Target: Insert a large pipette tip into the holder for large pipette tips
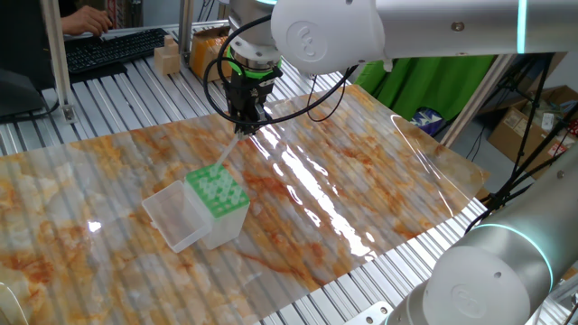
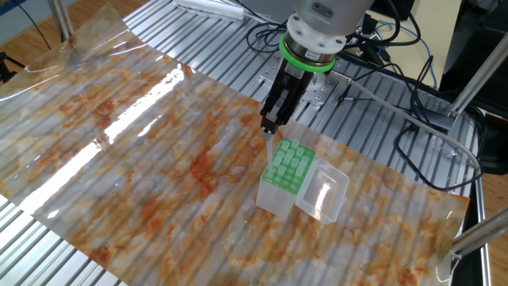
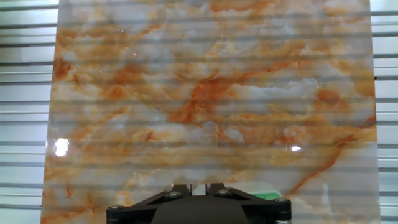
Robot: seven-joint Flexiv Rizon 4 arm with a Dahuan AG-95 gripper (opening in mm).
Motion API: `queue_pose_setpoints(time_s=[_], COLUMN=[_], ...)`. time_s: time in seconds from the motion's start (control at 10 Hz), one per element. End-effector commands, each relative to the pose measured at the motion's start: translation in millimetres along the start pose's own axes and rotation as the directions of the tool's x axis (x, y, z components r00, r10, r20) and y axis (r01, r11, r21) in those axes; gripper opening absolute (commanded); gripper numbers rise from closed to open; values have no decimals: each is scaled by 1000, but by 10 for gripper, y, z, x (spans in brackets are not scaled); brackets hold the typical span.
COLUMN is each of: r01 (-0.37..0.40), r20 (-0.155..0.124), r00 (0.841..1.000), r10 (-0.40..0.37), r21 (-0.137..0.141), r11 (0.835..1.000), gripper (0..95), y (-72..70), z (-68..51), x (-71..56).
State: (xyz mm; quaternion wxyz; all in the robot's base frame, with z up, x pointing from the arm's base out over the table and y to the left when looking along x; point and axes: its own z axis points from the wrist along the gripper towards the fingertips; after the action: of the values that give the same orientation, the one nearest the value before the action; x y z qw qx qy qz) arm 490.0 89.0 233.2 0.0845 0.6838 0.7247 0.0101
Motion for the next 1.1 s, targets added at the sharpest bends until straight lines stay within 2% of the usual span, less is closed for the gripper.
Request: queue_pose_setpoints(time_s=[0.1,0.3,0.7,1.1], r01=[-4,-15,-6,3], r20=[13,14,60,89], r00=[1000,1000,998,996], r10=[4,15,6,-2], r21=[0,2,0,-10], r11=[1000,1000,1000,1000], gripper=[0,0,0,0], y=[-2,-2,3,13], z=[1,1,30,53], x=[-3,-3,157,201])
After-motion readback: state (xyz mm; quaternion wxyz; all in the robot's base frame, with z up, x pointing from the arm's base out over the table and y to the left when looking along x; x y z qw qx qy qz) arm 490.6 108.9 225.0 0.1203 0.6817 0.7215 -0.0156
